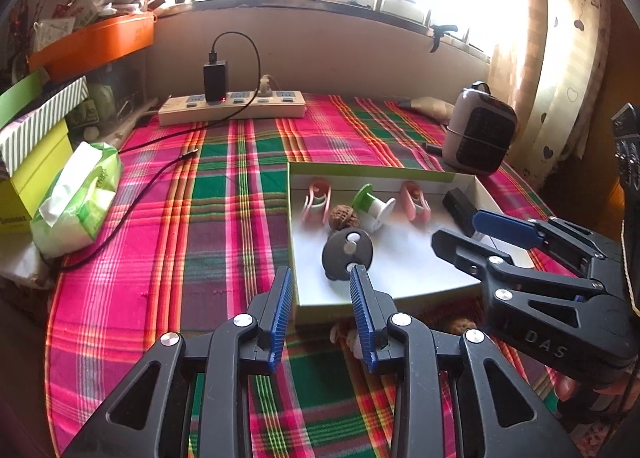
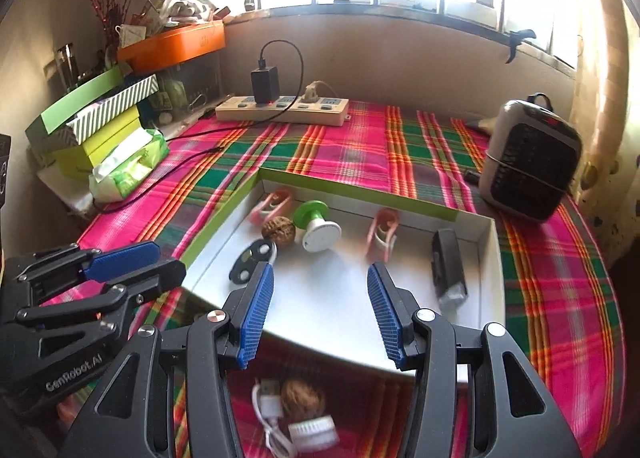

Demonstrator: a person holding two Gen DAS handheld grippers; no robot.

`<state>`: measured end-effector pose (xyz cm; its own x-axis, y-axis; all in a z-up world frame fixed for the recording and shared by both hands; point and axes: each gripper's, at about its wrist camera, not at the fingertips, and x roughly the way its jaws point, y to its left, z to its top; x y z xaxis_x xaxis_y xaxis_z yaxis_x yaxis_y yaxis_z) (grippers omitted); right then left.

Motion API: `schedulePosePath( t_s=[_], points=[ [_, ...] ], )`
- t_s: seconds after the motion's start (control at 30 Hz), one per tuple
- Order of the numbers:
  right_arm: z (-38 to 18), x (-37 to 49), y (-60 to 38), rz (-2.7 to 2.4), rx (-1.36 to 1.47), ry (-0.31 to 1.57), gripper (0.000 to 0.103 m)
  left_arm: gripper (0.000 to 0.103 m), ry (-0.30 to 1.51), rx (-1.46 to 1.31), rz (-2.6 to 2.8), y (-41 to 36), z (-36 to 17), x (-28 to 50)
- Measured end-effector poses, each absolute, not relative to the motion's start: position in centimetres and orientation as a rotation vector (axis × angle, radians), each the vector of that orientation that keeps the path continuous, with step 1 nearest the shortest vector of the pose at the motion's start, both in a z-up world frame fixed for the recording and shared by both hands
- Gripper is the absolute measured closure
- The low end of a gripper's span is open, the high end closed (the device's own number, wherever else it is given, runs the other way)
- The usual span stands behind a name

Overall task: Organize objects
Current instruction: 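Withdraw both grippers from the box toward the remaining items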

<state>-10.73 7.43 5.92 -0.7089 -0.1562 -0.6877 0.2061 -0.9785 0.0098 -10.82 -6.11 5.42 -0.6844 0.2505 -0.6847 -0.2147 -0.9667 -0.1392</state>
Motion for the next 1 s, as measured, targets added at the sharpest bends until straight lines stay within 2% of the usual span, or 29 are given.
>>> schedulePosePath(
  t_s=[1.0],
  points=[
    [3.5, -5.3, 11.8, -2.739, 1.159, 0.05, 0.053, 0.068, -0.125, -1.183, 2.599, -6.6, 2.5, -9.0]
  ],
)
